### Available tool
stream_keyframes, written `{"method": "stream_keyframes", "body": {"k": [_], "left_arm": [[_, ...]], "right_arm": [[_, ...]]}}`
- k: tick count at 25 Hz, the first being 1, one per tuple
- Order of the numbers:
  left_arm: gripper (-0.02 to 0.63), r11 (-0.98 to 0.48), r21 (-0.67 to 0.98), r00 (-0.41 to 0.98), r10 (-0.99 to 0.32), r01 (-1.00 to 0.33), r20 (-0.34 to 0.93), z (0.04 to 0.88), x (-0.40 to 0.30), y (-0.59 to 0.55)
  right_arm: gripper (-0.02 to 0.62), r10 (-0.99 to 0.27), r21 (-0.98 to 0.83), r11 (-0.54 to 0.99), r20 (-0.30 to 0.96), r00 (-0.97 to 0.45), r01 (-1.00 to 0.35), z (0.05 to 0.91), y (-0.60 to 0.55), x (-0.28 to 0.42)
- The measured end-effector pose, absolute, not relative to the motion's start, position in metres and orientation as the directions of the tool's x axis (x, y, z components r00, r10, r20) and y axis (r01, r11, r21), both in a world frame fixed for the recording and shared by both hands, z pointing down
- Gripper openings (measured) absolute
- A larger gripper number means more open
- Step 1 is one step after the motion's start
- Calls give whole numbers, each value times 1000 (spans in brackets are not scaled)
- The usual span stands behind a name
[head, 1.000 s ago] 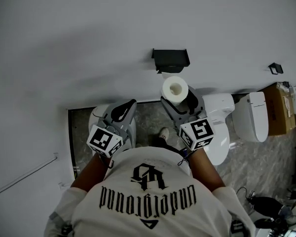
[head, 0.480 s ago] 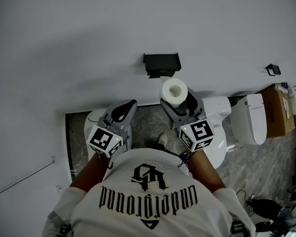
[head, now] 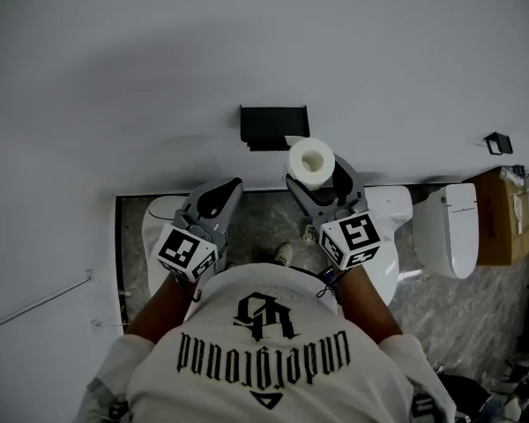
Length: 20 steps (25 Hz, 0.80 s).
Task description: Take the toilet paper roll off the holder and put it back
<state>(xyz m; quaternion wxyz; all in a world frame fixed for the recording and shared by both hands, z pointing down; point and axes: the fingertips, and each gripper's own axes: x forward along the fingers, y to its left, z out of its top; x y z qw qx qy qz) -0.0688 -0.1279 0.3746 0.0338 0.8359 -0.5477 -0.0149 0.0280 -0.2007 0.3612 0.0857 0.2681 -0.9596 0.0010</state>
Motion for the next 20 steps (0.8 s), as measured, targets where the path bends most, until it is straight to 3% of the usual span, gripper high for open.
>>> {"method": "stream_keyframes", "body": {"k": [20], "left_arm": [[12, -258, 88, 264, -962, -962, 73, 397, -30, -202]], "right_arm": [[322, -349, -1, 935, 173, -921, -354, 379, -282, 41]]}}
